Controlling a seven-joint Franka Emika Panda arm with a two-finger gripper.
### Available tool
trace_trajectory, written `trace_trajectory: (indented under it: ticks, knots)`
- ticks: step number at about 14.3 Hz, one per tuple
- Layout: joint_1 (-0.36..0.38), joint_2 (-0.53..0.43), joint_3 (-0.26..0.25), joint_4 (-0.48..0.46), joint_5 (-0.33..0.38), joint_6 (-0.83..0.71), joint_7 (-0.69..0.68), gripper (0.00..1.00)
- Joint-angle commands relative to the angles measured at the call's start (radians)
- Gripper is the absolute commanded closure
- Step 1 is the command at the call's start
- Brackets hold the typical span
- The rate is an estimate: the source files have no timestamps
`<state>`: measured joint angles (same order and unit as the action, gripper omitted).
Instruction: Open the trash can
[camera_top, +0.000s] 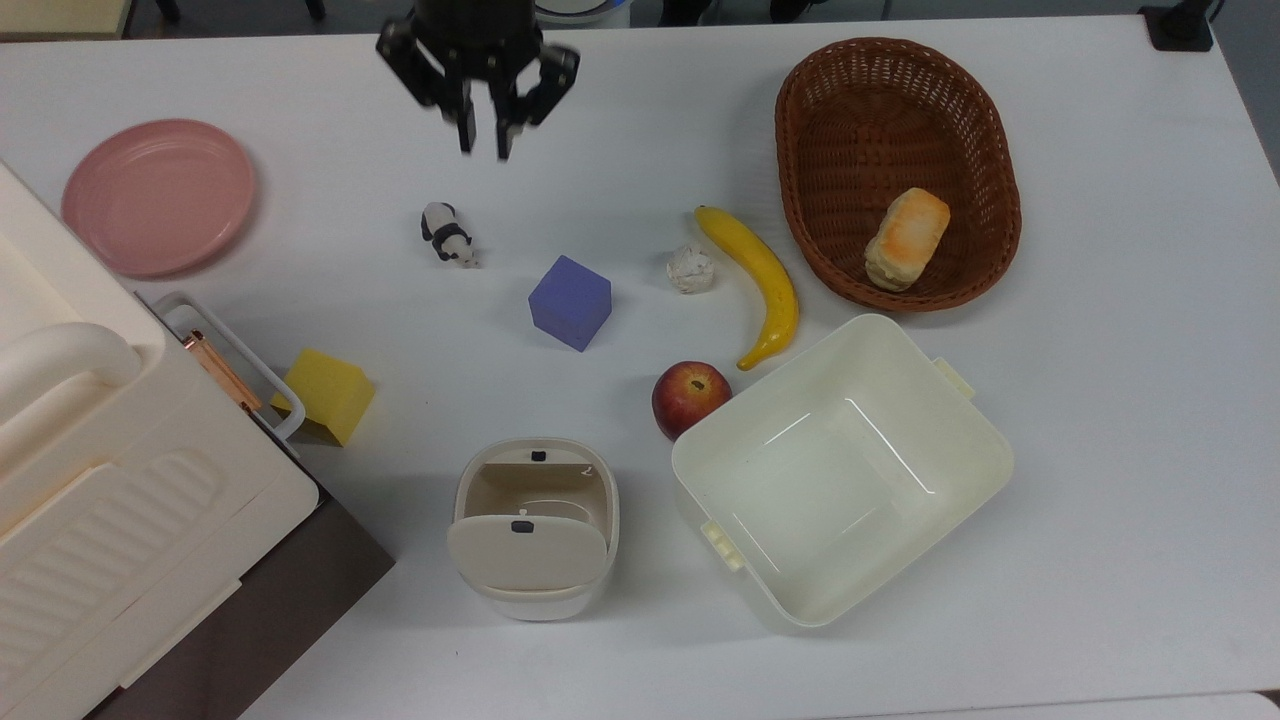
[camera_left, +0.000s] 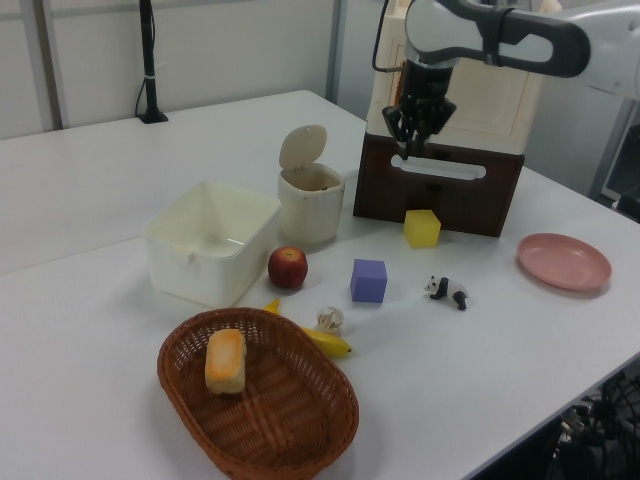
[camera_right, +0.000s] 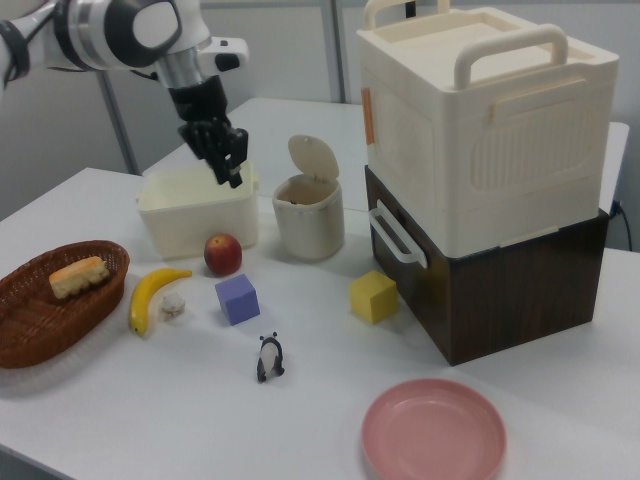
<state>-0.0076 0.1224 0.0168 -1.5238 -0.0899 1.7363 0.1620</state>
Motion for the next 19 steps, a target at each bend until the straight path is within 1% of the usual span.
trace_trajectory:
  ticks: [1, 6, 9, 10, 12, 13, 15, 17, 19]
  knots:
    - [0.023, -0.069, 0.000, -0.099, 0.007, -0.020, -0.006, 0.00]
    - [0.018, -0.105, -0.009, -0.124, 0.018, -0.029, -0.006, 0.00]
    - [0.024, -0.115, -0.008, -0.122, 0.018, -0.023, -0.006, 0.00]
    - [0.028, -0.118, 0.002, -0.122, 0.016, -0.023, -0.006, 0.00]
    - [0.041, -0.121, 0.035, -0.121, 0.000, -0.032, 0.004, 0.00]
    - [0.041, -0.119, 0.044, -0.121, -0.005, -0.034, 0.042, 0.00]
    - [0.038, -0.119, 0.038, -0.122, -0.024, -0.047, 0.016, 0.00]
    - [0.037, -0.121, 0.035, -0.111, -0.022, -0.087, -0.018, 0.00]
    - [0.037, -0.121, 0.034, -0.105, -0.016, -0.116, -0.022, 0.00]
